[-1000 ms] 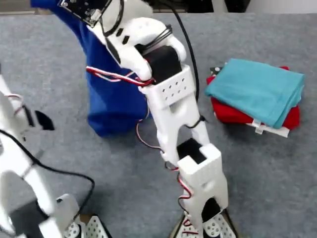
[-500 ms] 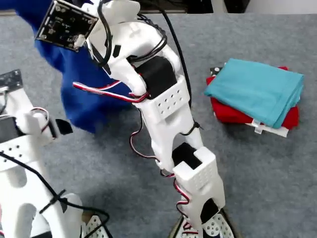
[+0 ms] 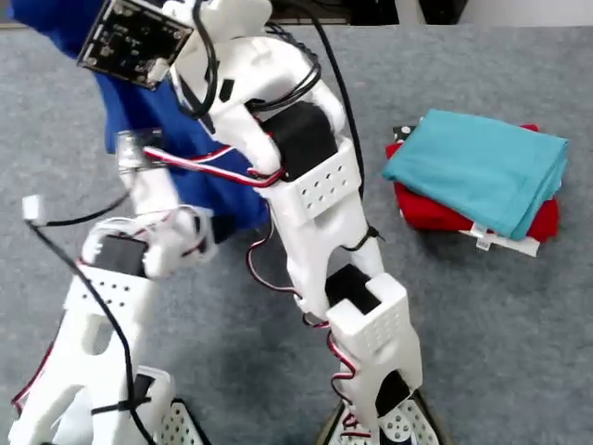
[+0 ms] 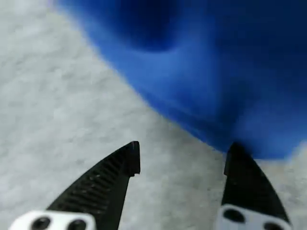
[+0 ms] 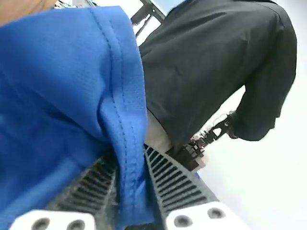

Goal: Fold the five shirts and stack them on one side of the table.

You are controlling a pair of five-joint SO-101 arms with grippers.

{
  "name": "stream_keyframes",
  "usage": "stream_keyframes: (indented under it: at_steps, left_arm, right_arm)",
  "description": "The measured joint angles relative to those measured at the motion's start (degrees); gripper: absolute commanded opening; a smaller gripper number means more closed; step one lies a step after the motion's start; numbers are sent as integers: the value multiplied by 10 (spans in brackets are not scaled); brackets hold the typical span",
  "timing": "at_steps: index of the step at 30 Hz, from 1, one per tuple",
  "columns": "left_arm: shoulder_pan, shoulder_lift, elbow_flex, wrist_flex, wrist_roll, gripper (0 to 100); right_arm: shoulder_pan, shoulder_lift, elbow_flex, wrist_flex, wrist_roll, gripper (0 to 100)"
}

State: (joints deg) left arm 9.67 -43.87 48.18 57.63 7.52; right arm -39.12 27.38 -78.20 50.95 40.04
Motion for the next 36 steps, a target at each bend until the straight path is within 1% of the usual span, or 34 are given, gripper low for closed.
stream_keyframes:
  at_steps: [2, 5, 7, 9, 12, 15, 18, 21, 26, 32, 36]
  left_arm:
    - [26, 7, 1, -26, 1, 202]
    - [43, 22, 0, -52, 2, 6]
    - [44, 38, -11, -58, 2, 43]
    - [44, 60, -29, -59, 2, 11]
    - [30, 93, -53, -59, 4, 16]
    - [-22, 120, -86, -40, 27, 17]
    - [-91, 133, -140, 6, 37, 17]
    - [-157, 135, -209, 55, 36, 17]
    - [-246, 135, -335, 114, 14, 17]
    - [-323, 135, -484, 161, 10, 17]
    - [-369, 135, -578, 164, 11, 17]
  right_arm:
    - [7, 0, 0, 0, 0, 2]
    - [15, 0, 0, 0, 0, 2]
    - [20, 0, 0, 0, 0, 2]
    - [29, 0, 0, 0, 0, 2]
    - [44, 0, 0, 0, 0, 2]
    - [61, 0, 0, 7, 0, 2]
    - [76, 0, 0, 30, 0, 2]
    - [93, 0, 0, 47, 0, 2]
    - [102, 0, 0, 91, 0, 2]
    - [102, 0, -28, 156, 0, 2]
    - [102, 0, -84, 210, 0, 2]
